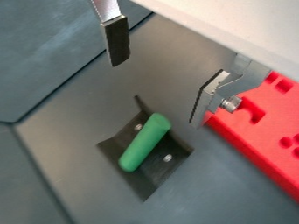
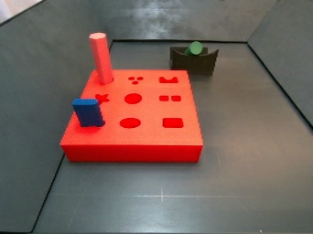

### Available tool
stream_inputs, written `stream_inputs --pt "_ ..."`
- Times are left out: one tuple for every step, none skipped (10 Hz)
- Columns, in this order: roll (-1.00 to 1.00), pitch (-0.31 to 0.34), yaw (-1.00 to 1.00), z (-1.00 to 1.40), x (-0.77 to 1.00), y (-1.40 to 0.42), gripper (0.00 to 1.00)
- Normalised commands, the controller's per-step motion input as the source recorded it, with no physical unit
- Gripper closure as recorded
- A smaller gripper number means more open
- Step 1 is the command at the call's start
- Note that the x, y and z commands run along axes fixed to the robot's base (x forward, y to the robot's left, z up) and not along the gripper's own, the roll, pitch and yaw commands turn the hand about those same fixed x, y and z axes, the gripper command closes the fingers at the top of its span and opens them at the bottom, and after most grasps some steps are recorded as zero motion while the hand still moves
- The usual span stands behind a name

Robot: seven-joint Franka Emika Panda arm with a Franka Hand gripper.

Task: Pick up the round object. Move up. Place the round object on the fixture. Regrasp the round object. Move to above the board. Insert the round object.
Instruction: Regrasp the round object.

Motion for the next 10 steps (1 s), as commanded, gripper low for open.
stream_inputs --pt "1.0 -0.023 0.04 0.0 0.02 -0.02 0.0" --pt "1.0 -0.017 0.04 -0.01 0.03 -0.03 0.0" --pt "1.0 -0.002 0.04 -0.01 0.04 -0.03 0.0" --pt "1.0 0.012 0.04 -0.01 0.05 -0.03 0.0" --pt "1.0 0.038 0.04 -0.01 0.07 -0.03 0.0" --pt "1.0 0.056 0.05 -0.01 0.08 -0.03 0.0" --pt "0.95 0.098 0.06 -0.02 0.08 -0.04 0.0" --pt "0.69 0.119 0.08 -0.01 0.1 -0.04 0.0" --pt "0.5 0.124 0.09 -0.02 0.1 -0.04 0.0" --pt "0.39 0.122 0.1 -0.02 0.1 -0.04 0.0"
